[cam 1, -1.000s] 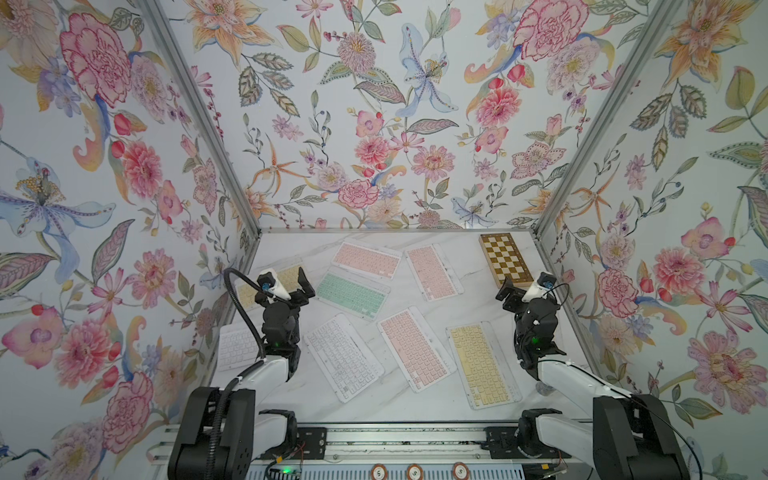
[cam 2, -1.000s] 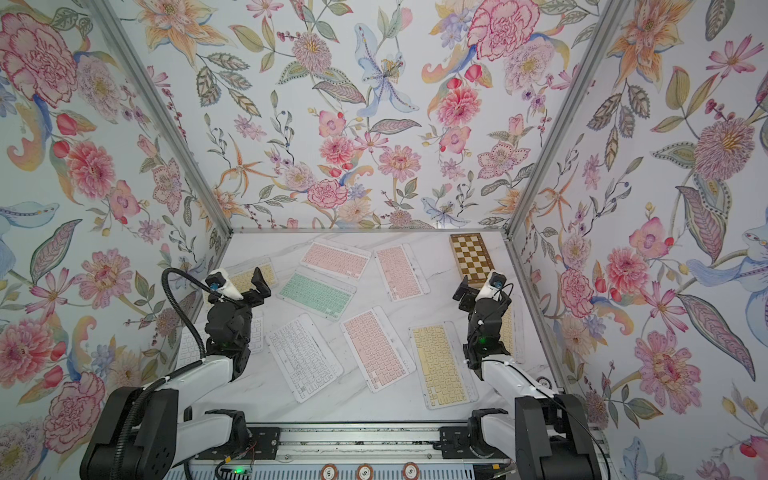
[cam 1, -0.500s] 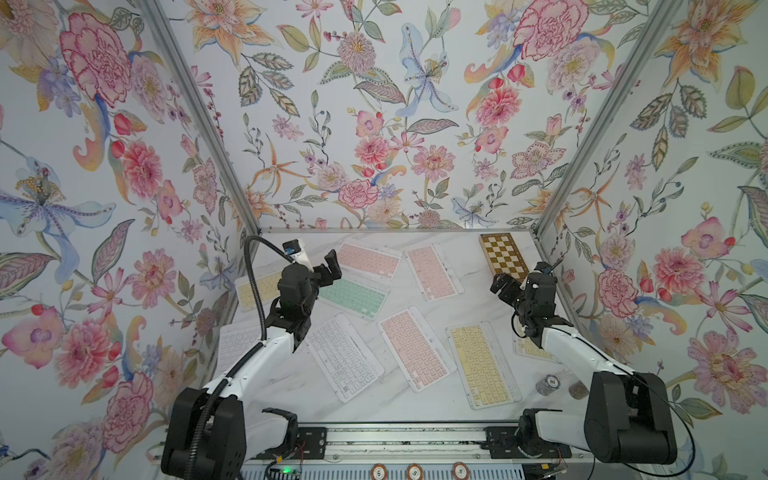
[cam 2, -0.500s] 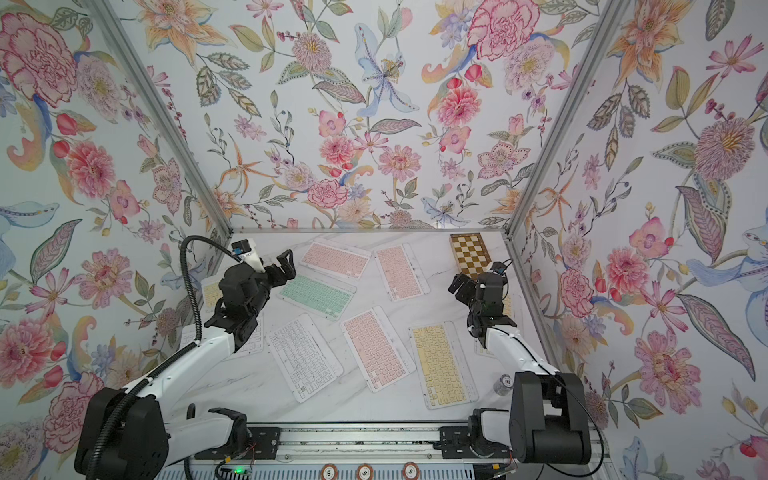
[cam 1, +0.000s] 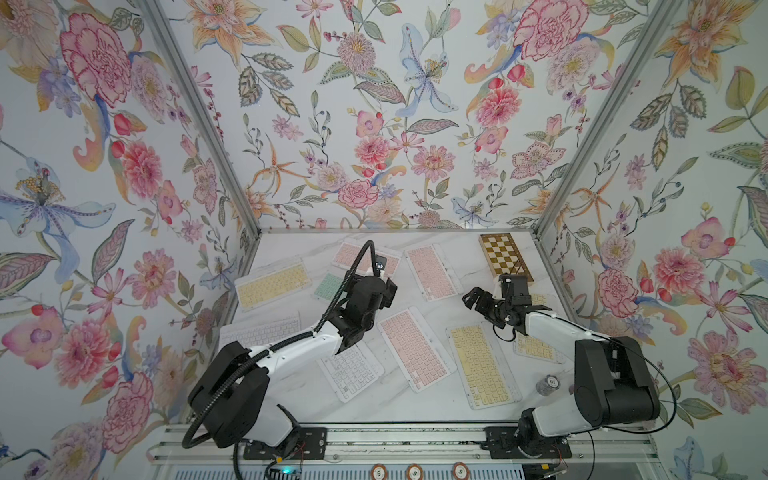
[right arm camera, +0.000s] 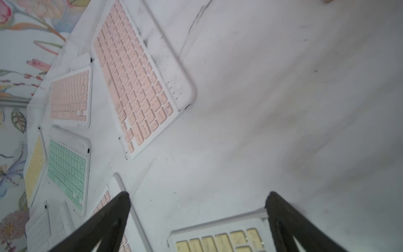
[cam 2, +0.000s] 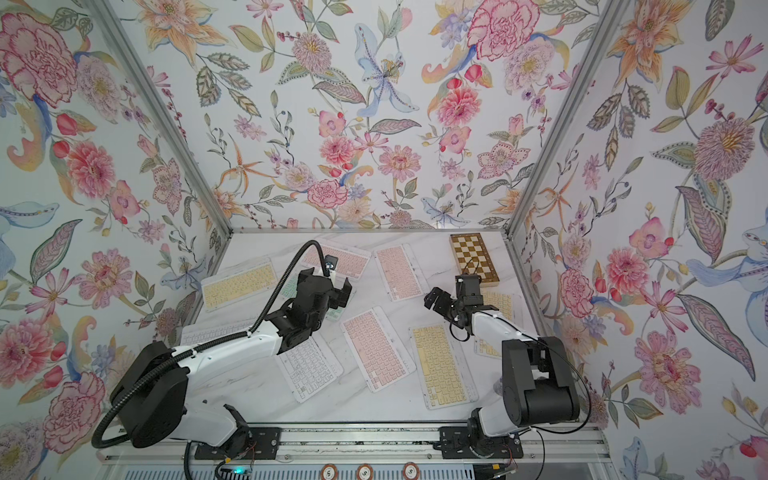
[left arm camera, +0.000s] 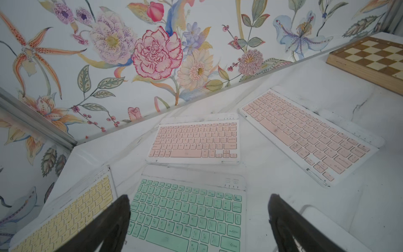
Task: Stack the numeric keypads
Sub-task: Adjust the numeric keypad at the center of the board.
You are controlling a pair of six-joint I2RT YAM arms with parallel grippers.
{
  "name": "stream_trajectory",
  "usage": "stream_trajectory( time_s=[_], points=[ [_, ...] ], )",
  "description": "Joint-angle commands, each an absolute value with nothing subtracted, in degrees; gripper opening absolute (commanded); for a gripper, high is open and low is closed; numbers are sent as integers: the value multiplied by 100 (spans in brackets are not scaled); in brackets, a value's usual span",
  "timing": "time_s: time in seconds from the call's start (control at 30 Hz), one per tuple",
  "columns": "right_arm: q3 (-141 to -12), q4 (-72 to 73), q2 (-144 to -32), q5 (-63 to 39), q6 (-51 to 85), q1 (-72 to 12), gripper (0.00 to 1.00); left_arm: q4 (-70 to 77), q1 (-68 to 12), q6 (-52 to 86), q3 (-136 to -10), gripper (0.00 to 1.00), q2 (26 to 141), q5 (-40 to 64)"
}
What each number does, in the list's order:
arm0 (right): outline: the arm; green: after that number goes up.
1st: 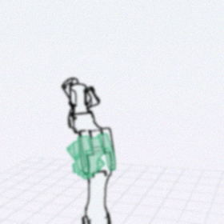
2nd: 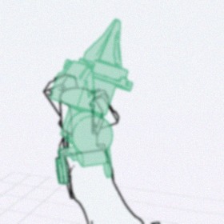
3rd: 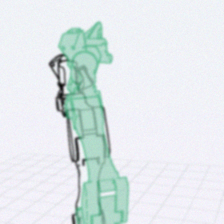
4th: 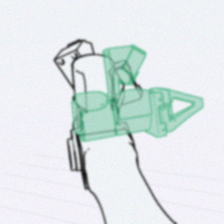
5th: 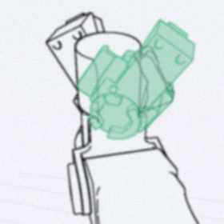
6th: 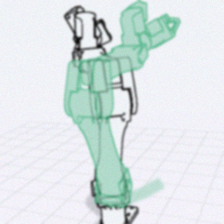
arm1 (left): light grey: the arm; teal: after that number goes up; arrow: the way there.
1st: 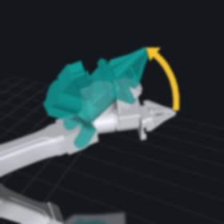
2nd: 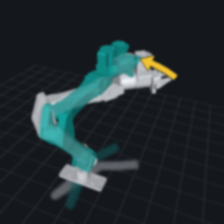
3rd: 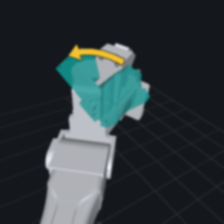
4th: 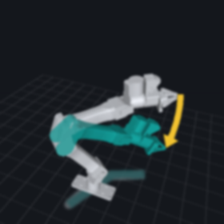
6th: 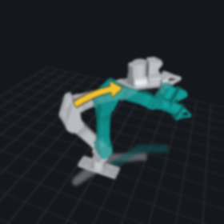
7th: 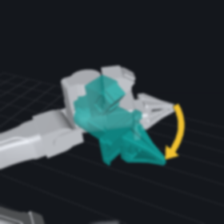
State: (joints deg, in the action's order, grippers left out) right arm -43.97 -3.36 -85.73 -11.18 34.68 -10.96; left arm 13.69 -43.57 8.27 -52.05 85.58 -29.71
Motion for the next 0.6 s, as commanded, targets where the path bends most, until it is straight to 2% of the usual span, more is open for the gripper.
stream_trajectory(
  time_s=[0.0, 0.3, 0.57],
  points=[
    [-4630, -833, -8542, -399, 3368, -1557, 99, 1019, -4341, 715, -5575, 99, 8838, -3320],
    [-4442, -1279, -8459, 371, 4235, -2973, 99, 540, -4280, 1523, -6136, 99, 9701, -1410],
    [-4177, -1702, -7908, 610, 5182, -3674, 99, 710, -3735, 2250, -6248, 100, 10116, 473]
  ],
)
